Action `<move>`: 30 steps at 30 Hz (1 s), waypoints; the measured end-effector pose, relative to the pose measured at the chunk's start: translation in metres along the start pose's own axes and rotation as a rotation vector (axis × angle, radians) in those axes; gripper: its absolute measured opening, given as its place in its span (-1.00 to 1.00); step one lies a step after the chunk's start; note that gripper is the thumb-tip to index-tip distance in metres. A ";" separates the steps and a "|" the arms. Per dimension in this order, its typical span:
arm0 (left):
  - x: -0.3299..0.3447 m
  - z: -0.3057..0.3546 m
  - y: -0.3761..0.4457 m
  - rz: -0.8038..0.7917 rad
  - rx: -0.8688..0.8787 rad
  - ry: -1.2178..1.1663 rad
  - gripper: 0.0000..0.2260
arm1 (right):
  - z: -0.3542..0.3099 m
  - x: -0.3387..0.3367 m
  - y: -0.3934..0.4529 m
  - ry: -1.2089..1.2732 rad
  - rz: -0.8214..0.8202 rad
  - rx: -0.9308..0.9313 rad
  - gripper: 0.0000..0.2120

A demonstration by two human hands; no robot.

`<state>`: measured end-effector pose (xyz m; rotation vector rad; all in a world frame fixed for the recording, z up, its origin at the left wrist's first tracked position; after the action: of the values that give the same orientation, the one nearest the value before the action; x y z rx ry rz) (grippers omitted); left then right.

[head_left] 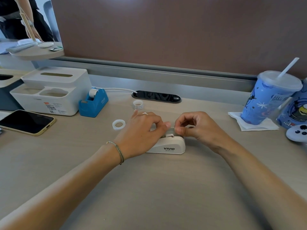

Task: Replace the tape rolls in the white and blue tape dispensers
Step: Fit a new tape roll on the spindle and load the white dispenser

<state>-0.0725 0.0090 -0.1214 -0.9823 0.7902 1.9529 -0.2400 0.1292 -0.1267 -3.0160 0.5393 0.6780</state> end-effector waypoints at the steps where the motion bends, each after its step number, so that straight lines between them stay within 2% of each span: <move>1: 0.000 0.000 0.000 0.014 -0.015 -0.016 -0.64 | 0.002 0.001 0.000 0.010 -0.003 0.001 -0.91; 3: 0.001 -0.001 0.000 0.027 -0.031 -0.029 -0.67 | 0.003 0.002 0.002 0.011 0.001 -0.001 -0.90; 7: 0.001 0.001 0.000 0.030 -0.053 -0.021 -0.56 | 0.000 0.003 0.002 0.005 0.016 -0.002 -0.88; 10: 0.002 0.002 0.000 0.035 -0.050 -0.053 -0.62 | -0.005 0.004 0.001 -0.014 0.028 -0.009 -0.76; 15: 0.000 0.003 0.000 -0.009 -0.097 -0.178 -0.78 | -0.002 0.001 0.002 -0.056 0.007 0.014 -0.90; 24: -0.014 -0.004 0.005 -0.056 -0.090 -0.191 -0.78 | -0.012 0.004 0.000 -0.122 0.038 -0.022 -0.96; 30: -0.030 -0.009 0.006 -0.146 -0.096 -0.128 -0.78 | -0.021 0.009 -0.003 -0.161 0.021 -0.075 -0.91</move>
<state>-0.0628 -0.0121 -0.1000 -0.9334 0.5423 1.9199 -0.2224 0.1277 -0.1122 -2.9906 0.5511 0.9532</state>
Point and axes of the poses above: each hand's wrist, its own y-axis towards the middle knuckle, its own x-axis out of the palm, z = x × y, the point moved 1 cm from there along y, towards the middle knuckle
